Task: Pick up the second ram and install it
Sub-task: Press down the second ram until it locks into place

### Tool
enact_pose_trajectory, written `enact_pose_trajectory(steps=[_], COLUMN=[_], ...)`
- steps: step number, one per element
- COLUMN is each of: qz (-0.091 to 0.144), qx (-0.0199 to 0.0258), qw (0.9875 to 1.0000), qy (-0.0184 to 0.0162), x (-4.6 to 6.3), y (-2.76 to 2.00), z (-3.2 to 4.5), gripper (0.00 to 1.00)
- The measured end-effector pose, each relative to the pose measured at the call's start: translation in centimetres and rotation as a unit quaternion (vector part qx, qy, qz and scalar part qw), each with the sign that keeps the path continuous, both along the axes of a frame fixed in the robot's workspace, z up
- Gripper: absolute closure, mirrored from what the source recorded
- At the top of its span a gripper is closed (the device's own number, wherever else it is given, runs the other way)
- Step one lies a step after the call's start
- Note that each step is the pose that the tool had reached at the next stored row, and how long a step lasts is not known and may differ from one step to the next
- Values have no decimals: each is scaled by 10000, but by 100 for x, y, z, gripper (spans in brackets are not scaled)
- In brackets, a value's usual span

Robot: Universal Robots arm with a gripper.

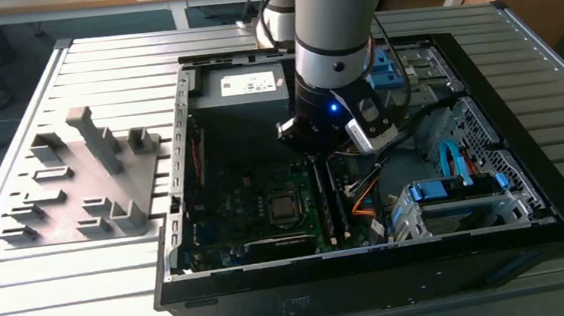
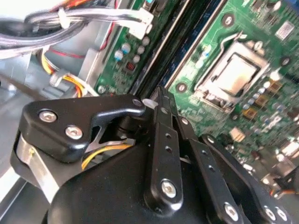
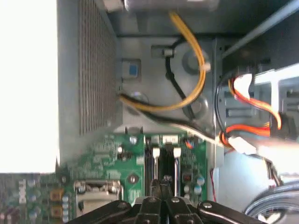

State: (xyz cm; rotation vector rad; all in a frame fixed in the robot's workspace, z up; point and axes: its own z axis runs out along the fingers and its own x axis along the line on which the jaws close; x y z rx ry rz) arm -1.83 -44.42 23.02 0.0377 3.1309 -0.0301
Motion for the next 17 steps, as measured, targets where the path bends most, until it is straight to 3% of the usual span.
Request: enact_pose_trajectory(steps=[17], qz=[0], qx=[-25], qw=[10000], qy=[0], x=[0], y=[-670], z=[-23], gripper=[90])
